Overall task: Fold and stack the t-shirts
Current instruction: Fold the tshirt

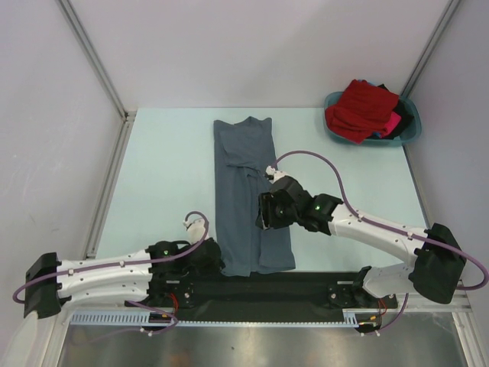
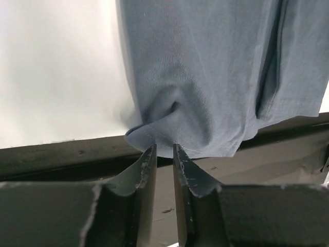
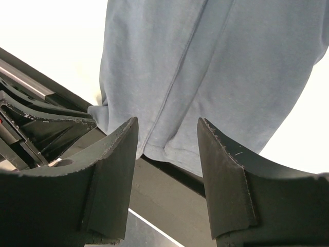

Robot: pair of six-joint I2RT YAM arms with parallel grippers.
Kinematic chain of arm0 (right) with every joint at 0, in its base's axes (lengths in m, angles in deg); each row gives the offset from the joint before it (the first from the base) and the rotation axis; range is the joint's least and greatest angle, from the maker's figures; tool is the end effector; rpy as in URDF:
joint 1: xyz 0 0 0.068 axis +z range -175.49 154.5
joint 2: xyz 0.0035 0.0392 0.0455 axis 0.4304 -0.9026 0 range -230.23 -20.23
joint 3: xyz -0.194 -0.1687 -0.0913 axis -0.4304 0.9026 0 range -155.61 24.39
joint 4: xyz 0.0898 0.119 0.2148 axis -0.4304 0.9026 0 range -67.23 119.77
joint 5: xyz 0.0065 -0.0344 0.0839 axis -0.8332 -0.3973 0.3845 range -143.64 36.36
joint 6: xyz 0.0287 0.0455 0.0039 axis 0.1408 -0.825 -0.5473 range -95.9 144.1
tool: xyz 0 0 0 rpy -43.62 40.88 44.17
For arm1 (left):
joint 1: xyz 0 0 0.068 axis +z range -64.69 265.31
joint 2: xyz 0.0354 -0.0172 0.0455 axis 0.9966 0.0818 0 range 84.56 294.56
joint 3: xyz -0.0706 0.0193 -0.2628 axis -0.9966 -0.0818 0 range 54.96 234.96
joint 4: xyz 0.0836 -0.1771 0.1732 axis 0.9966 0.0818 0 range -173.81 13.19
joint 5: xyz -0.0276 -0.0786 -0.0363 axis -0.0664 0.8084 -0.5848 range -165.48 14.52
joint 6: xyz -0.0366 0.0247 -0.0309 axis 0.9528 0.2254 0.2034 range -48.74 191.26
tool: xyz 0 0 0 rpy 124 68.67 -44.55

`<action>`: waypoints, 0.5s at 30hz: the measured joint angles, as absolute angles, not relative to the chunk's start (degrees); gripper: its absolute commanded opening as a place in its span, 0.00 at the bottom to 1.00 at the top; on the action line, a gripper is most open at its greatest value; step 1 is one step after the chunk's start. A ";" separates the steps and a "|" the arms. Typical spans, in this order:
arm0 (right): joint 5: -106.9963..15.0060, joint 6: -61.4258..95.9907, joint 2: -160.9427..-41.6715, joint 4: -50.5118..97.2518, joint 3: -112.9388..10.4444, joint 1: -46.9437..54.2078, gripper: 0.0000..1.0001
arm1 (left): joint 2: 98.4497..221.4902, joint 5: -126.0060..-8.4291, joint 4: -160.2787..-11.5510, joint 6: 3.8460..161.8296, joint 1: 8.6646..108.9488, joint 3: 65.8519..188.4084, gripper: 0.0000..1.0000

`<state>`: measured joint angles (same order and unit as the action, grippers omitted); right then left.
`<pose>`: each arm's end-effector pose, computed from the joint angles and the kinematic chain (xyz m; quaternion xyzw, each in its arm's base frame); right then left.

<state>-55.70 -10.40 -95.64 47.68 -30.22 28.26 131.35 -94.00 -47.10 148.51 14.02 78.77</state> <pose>0.1668 0.2254 0.2596 -0.1482 0.9142 0.2504 0.2822 0.0564 -0.1314 0.1726 -0.0916 0.9492 -0.2062 0.2195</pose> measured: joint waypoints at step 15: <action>-54.70 -10.43 -95.64 47.51 -29.57 28.00 0.54 | 133.47 -94.88 -45.62 148.31 14.02 78.14 0.57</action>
